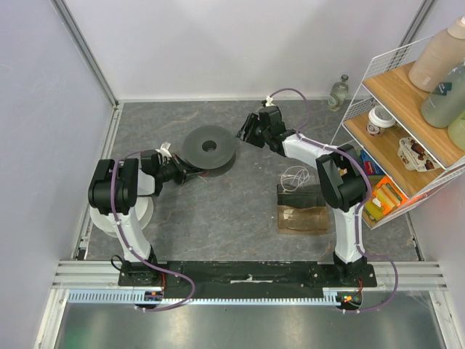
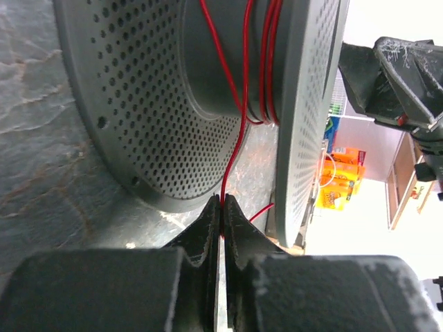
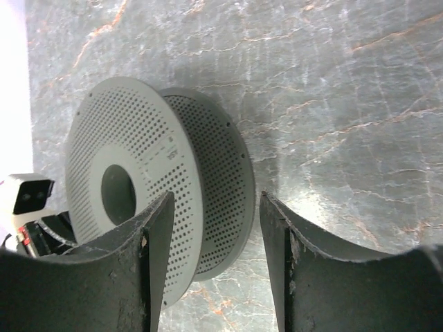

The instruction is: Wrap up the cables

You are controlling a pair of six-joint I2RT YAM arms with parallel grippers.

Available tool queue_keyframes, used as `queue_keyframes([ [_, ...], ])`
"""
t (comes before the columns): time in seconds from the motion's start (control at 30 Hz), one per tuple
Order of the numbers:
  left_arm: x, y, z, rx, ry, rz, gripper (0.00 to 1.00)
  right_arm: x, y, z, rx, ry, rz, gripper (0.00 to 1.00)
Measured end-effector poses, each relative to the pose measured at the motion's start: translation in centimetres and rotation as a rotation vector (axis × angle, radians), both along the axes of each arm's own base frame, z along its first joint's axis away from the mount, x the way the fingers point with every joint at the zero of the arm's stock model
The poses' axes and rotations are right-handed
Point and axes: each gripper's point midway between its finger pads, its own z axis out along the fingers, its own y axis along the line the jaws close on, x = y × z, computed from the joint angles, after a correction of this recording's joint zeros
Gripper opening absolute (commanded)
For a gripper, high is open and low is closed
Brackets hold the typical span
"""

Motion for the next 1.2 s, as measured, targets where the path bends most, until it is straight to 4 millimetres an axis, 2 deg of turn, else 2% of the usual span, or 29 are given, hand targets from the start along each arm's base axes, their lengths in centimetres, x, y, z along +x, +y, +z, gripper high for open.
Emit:
queue_keyframes([
  [0.1, 0.3, -0.6, 0.5, -0.022, 0.001, 0.016, 0.1, -0.3, 0.7, 0.6, 0.04, -0.01, 0.03, 0.57],
  [0.27, 0.7, -1.8, 1.2, -0.048, -0.003, 0.033, 0.11, -1.2, 1.6, 0.5, 0.082, 0.011, 0.073, 0.52],
  [0.4, 1.0, -2.7, 1.0, -0.063, 0.007, 0.05, 0.12, -1.7, 2.2, 0.6, 0.102, 0.018, 0.098, 0.44],
  [0.53, 1.2, -2.6, 0.5, -0.065, 0.036, 0.096, 0.12, -2.1, 2.4, 0.3, 0.116, 0.031, 0.102, 0.36],
  [0.9, 1.5, -2.0, 0.0, -0.102, 0.07, 0.189, 0.08, -3.6, 2.9, -0.9, 0.171, 0.103, 0.104, 0.03],
  [0.97, 1.6, -2.0, 0.1, -0.104, 0.061, 0.189, 0.08, -3.9, 3.1, -1.0, 0.183, 0.109, 0.115, 0.06],
  [1.0, 1.6, -2.0, 0.2, -0.105, 0.058, 0.189, 0.07, -4.0, 3.2, -1.0, 0.187, 0.109, 0.122, 0.12],
  [1.1, 1.7, -1.8, 0.3, -0.106, 0.053, 0.194, 0.07, -4.3, 3.0, -1.0, 0.188, 0.103, 0.163, 0.39],
  [1.2, 1.7, -1.4, 0.2, -0.107, 0.055, 0.198, 0.07, -4.2, 2.0, -1.1, 0.153, 0.076, 0.224, 0.61],
])
